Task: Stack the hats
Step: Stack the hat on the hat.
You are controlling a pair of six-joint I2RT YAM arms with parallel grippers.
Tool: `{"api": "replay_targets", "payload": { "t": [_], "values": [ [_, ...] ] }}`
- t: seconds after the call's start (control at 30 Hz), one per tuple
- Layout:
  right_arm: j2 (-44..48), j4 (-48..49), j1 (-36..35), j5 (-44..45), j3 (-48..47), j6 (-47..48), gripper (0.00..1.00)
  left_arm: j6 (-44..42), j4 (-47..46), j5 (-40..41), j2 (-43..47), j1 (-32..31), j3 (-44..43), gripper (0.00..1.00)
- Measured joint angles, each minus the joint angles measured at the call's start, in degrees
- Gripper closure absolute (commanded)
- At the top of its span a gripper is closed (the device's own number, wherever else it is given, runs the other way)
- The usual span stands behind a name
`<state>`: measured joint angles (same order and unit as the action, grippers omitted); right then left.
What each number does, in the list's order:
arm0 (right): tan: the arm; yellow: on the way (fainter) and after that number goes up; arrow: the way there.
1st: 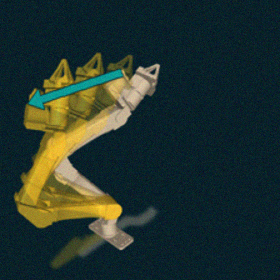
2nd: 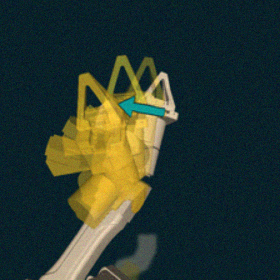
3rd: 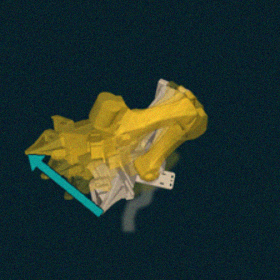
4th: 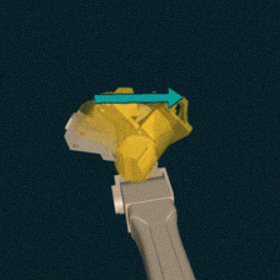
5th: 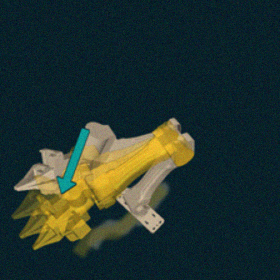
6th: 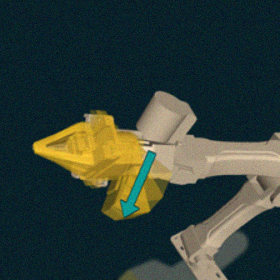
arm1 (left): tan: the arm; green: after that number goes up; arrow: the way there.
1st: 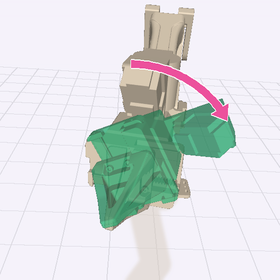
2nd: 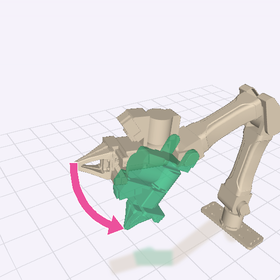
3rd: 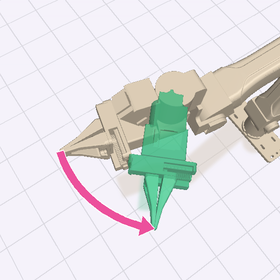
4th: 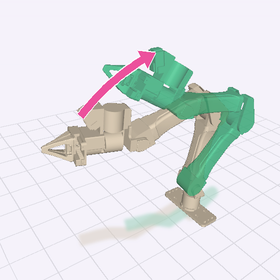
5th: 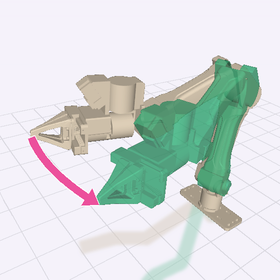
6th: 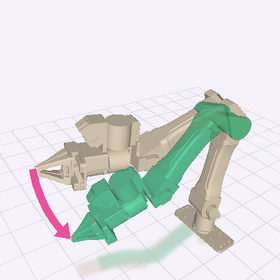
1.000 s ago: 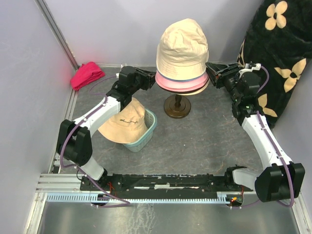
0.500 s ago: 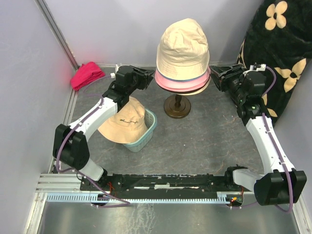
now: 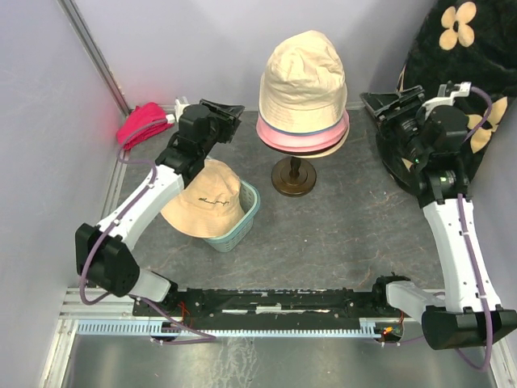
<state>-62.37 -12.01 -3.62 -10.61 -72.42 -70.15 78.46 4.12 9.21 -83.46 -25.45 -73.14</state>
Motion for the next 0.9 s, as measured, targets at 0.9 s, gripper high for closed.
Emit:
{"api": "replay_targets", "payload": {
  "t": [0.9],
  "values": [
    [-41.81,-39.04,-43.32,-1.40,-77.96,53.44,0.44,-12.20,16.57,25.75,32.00,0.00,4.24,0.36]
  ]
}}
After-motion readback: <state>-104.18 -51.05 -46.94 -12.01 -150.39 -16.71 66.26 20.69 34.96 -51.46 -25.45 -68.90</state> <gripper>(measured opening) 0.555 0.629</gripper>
